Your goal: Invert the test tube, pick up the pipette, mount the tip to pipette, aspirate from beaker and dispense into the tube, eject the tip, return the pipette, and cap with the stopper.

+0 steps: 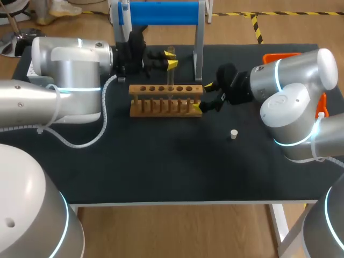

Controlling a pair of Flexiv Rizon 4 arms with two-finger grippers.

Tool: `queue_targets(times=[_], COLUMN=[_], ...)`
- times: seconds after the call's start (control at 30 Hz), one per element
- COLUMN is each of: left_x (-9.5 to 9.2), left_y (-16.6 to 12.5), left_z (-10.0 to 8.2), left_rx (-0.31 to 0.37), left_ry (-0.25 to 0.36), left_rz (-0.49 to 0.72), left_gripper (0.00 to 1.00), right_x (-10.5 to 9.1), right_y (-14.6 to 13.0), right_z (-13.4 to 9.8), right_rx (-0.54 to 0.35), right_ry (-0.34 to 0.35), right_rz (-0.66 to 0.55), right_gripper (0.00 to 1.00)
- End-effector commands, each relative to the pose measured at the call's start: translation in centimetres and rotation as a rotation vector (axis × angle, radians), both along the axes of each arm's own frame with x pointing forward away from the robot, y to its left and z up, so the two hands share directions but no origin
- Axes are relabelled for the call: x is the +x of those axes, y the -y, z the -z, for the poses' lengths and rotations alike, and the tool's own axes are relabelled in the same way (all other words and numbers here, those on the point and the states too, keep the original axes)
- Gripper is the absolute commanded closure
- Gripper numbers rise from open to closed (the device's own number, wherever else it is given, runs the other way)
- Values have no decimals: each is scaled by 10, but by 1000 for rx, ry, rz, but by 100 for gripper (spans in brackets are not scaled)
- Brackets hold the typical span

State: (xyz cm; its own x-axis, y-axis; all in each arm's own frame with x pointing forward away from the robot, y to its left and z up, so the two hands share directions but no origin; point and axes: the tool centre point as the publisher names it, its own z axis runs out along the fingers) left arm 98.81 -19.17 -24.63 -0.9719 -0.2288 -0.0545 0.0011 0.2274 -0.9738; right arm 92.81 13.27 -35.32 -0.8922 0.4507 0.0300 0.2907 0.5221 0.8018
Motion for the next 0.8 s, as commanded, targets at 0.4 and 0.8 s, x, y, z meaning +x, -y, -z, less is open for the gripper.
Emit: queue_targets(times=[0.4,0.8], left_x=[2,0], left_y=[-2,-4], left_z=[15,20], left_rx=[-13,-33], left_ry=[-14,-9], left_rz=[-7,-10], left_gripper=[100,100], right_x=[0,0], right_y=[1,1], right_z=[0,0], right_rx=[2,2], right_ry=[1,1], right_rz=[-2,-2], right_gripper=[0,0])
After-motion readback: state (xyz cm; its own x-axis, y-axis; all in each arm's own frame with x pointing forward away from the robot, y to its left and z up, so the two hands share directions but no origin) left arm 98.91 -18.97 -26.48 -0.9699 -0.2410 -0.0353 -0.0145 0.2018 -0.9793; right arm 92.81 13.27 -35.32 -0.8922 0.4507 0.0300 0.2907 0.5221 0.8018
